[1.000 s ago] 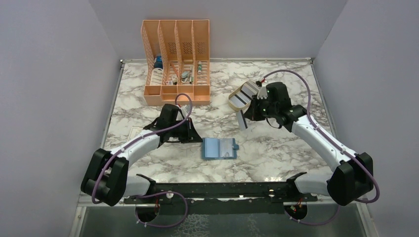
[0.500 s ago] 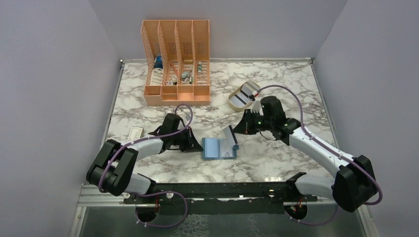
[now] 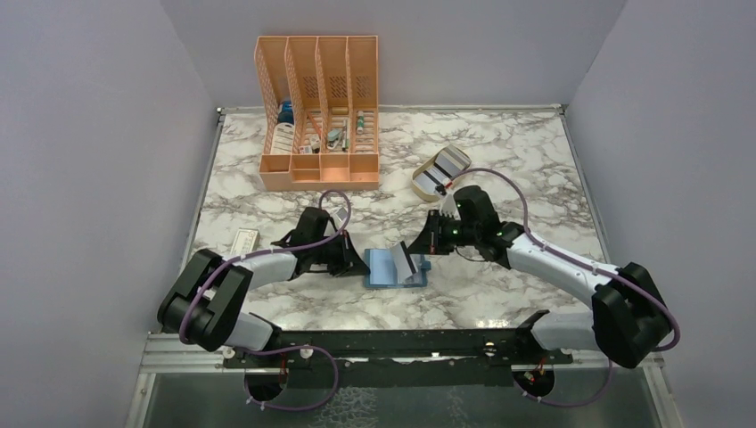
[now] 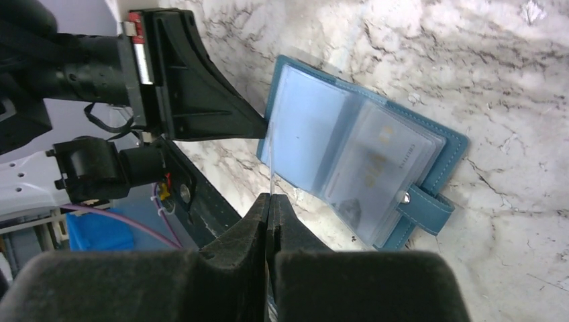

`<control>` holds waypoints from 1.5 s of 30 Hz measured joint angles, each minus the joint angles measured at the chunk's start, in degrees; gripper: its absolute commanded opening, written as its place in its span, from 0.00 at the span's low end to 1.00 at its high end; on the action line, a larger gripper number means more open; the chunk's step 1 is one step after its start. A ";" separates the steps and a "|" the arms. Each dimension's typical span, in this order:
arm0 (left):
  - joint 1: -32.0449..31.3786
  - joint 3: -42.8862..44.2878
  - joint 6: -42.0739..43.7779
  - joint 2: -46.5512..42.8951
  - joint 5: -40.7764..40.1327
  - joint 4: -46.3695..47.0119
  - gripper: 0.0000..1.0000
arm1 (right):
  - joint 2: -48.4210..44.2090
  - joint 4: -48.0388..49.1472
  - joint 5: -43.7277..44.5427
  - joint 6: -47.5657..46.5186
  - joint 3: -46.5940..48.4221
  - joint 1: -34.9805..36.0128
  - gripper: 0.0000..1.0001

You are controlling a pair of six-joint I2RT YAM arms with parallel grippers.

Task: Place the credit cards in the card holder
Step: Insert the credit card into the card holder.

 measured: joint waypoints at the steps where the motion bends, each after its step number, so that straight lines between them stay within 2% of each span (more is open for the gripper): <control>1: -0.02 -0.07 -0.02 0.20 -0.02 0.15 0.00 | 0.42 0.57 0.00 0.57 -0.63 0.07 0.01; 7: -0.24 -0.81 -0.15 1.51 -0.26 0.72 0.00 | 2.16 2.64 1.55 2.67 -3.85 0.28 0.01; 16: -0.24 -0.81 0.13 2.19 -1.62 0.37 0.00 | 5.27 6.03 3.43 3.82 -3.89 0.28 0.01; 45: -1.01 -1.09 0.52 1.42 -3.45 -0.42 0.00 | 13.38 18.47 4.02 7.58 -8.52 0.28 0.01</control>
